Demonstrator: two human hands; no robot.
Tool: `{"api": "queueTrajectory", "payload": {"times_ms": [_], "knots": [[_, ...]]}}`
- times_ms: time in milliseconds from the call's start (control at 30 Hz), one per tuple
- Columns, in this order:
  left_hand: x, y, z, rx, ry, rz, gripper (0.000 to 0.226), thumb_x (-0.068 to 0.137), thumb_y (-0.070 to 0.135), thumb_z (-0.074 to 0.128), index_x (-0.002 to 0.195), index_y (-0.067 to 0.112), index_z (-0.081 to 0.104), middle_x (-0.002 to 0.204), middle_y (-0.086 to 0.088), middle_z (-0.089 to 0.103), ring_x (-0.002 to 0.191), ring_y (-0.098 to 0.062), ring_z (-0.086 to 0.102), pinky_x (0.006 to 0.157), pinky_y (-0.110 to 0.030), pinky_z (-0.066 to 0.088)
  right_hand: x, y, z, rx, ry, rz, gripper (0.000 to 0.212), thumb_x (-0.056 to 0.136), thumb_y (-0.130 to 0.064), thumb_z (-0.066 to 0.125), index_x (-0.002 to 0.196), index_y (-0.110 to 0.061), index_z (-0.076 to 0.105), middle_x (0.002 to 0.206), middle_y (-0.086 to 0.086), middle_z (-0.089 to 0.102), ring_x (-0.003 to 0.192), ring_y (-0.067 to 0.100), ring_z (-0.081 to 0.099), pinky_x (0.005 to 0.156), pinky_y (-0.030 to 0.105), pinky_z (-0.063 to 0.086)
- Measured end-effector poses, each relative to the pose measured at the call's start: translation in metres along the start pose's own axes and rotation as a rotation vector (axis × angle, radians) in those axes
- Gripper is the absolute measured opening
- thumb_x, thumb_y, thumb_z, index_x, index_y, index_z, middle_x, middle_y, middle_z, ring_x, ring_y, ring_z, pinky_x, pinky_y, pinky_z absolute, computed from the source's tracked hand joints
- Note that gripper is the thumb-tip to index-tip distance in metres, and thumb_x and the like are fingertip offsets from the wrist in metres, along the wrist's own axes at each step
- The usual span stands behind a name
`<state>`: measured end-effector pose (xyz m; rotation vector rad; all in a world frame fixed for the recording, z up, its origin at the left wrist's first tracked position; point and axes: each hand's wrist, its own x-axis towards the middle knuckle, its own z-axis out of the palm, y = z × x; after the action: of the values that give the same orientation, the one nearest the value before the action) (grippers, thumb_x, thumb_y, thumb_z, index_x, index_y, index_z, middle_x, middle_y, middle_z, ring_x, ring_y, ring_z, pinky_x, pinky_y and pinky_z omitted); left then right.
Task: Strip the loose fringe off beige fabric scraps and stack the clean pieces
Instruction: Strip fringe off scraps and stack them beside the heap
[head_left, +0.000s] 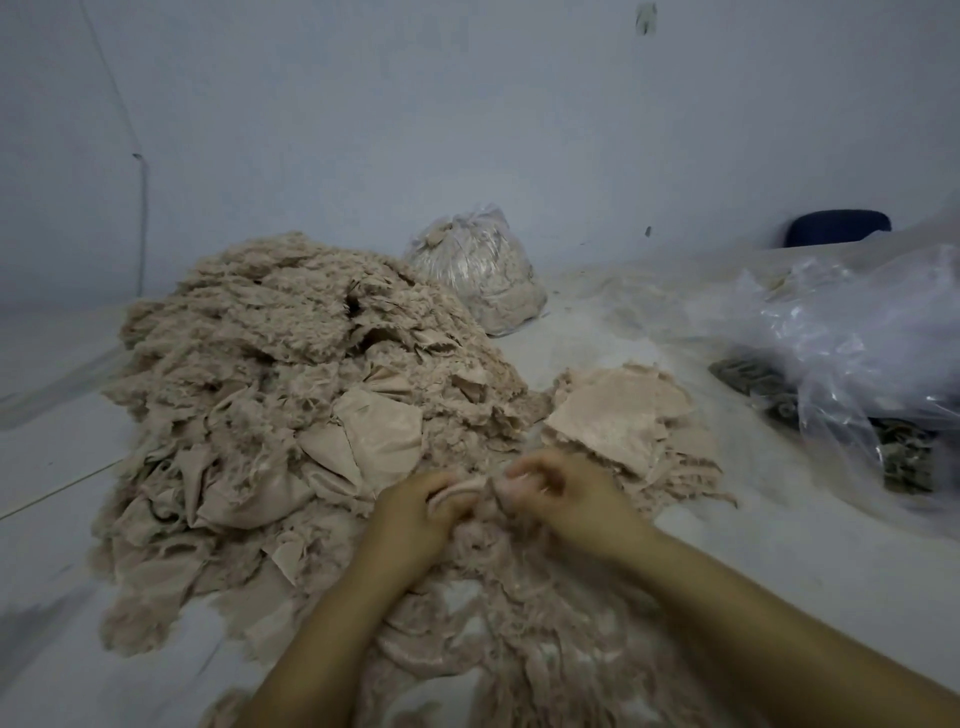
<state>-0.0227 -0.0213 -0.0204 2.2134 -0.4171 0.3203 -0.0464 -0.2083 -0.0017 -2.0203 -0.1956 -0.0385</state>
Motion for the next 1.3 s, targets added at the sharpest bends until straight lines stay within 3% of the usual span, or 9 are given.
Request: {"api": "queueTrajectory", "payload": {"times_ms": [100, 233, 533, 667, 800, 933, 1033, 1167, 1300], "knots": [[-0.002, 0.010, 0.003, -0.406, 0.053, -0.068, 0.019, 0.087, 0.015, 0.065, 0.070, 0.024, 0.068, 0.061, 0.008, 0.062, 0.057, -0.002, 0.054, 0.054, -0.016, 0.042, -0.005, 0.004, 0.026, 0.373, -0.114, 0.073, 0.022, 0.080, -0.027, 0.076, 0.093, -0.015, 0.064, 0.078, -0.002, 0.066, 0.068, 0.010, 0.063, 0.058, 0.021, 0.049], [-0.005, 0.022, 0.009, -0.524, -0.039, -0.104, 0.027, 0.089, 0.038, 0.051, 0.071, 0.026, 0.066, 0.063, 0.010, 0.062, 0.059, 0.001, 0.054, 0.055, -0.014, 0.043, -0.003, 0.009, 0.024, 0.553, 0.024, -0.002, 0.014, 0.084, -0.005, 0.069, 0.076, -0.008, 0.057, 0.057, 0.002, 0.056, 0.050, 0.011, 0.051, 0.050, 0.020, 0.045], [-0.004, 0.012, 0.003, -0.991, -0.392, -0.445, 0.041, 0.084, 0.031, 0.060, 0.113, 0.002, 0.065, 0.113, -0.017, 0.068, 0.105, -0.025, 0.065, 0.085, -0.029, 0.054, -0.005, 0.013, 0.021, 0.807, -0.047, 0.154, 0.014, 0.091, -0.001, 0.055, 0.092, -0.007, 0.067, 0.076, 0.005, 0.068, 0.068, 0.014, 0.063, 0.063, 0.024, 0.051], [-0.006, 0.012, 0.006, -0.892, -0.366, -0.451, 0.041, 0.068, 0.023, 0.073, 0.102, 0.001, 0.066, 0.093, -0.014, 0.072, 0.081, -0.021, 0.068, 0.074, -0.030, 0.054, -0.008, 0.007, 0.025, 0.764, 0.038, 0.173, 0.020, 0.098, -0.011, 0.050, 0.084, -0.006, 0.063, 0.067, 0.005, 0.064, 0.056, 0.014, 0.058, 0.050, 0.023, 0.046], [-0.007, 0.014, 0.016, -0.944, -0.262, -0.403, 0.039, 0.074, 0.022, 0.069, 0.105, 0.000, 0.060, 0.095, -0.015, 0.068, 0.086, -0.024, 0.064, 0.077, -0.036, 0.050, -0.010, 0.009, 0.029, 0.641, 0.183, 0.120, 0.025, 0.100, -0.023, 0.048, 0.080, -0.011, 0.058, 0.064, 0.002, 0.057, 0.054, 0.013, 0.050, 0.050, 0.026, 0.039], [-0.007, 0.017, 0.016, -0.861, -0.073, -0.299, 0.025, 0.074, 0.025, 0.070, 0.072, 0.012, 0.048, 0.067, -0.005, 0.060, 0.060, -0.013, 0.059, 0.052, -0.024, 0.047, -0.009, 0.009, 0.031, 0.531, 0.183, 0.057, 0.020, 0.092, -0.027, 0.060, 0.076, -0.016, 0.059, 0.060, -0.006, 0.062, 0.055, 0.007, 0.056, 0.048, 0.018, 0.042], [-0.003, 0.017, 0.014, -0.839, 0.073, -0.312, 0.026, 0.083, 0.017, 0.066, 0.071, 0.013, 0.043, 0.064, -0.006, 0.052, 0.056, -0.016, 0.049, 0.047, -0.023, 0.041, -0.005, 0.013, 0.029, 0.352, 0.289, 0.061, 0.028, 0.095, -0.029, 0.054, 0.070, -0.018, 0.055, 0.051, -0.014, 0.055, 0.050, 0.003, 0.049, 0.047, 0.014, 0.036], [-0.005, 0.019, 0.013, -0.755, 0.017, -0.232, 0.025, 0.080, 0.029, 0.067, 0.076, 0.013, 0.048, 0.069, -0.011, 0.048, 0.063, -0.020, 0.041, 0.052, -0.029, 0.035, -0.009, 0.010, 0.025, 0.326, 0.195, 0.068, 0.054, 0.088, -0.062, 0.040, 0.074, -0.016, 0.064, 0.063, -0.007, 0.066, 0.060, 0.012, 0.061, 0.057, 0.020, 0.046], [-0.007, 0.022, 0.023, -0.610, -0.021, -0.168, 0.022, 0.086, 0.020, 0.064, 0.073, 0.015, 0.048, 0.056, 0.003, 0.047, 0.051, -0.009, 0.042, 0.046, -0.021, 0.035, -0.009, 0.008, 0.033, 0.546, 0.127, 0.070, 0.029, 0.088, -0.035, 0.063, 0.086, -0.006, 0.063, 0.079, 0.015, 0.066, 0.069, 0.023, 0.063, 0.062, 0.030, 0.049]]}}
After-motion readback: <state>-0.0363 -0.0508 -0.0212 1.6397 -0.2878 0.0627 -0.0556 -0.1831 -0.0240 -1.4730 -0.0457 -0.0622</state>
